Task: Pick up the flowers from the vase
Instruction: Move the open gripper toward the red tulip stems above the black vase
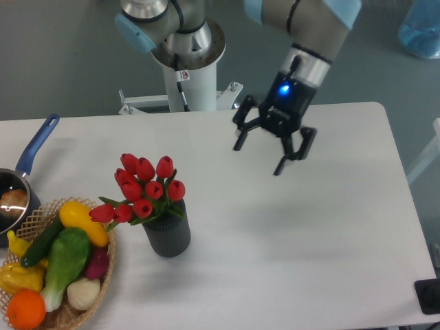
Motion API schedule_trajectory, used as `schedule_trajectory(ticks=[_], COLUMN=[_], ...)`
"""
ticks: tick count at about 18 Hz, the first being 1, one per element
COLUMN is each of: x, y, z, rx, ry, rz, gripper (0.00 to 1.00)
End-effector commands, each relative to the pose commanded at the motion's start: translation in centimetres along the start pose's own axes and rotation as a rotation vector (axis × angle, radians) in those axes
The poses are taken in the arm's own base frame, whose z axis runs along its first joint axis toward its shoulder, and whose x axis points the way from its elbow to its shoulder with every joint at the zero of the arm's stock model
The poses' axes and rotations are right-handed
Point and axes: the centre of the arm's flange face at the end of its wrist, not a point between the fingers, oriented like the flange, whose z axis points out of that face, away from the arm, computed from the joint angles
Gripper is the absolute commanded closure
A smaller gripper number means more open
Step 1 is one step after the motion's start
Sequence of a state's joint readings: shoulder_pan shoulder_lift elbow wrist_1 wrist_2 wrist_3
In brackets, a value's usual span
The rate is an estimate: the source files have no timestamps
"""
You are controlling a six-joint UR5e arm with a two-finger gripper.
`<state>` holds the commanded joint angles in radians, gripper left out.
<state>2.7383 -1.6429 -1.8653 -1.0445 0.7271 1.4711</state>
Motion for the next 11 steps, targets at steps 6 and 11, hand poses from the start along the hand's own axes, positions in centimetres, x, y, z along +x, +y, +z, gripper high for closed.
schedule_trajectory(ticks=[6,11], x=[1.8,3.0], y=[-1.2,-2.1], z=[3.9,5.7], rx=[-0.005,0.0], ry=[0.1,0.143], rz=[0.001,0.015], gripper=[0.0,0.0])
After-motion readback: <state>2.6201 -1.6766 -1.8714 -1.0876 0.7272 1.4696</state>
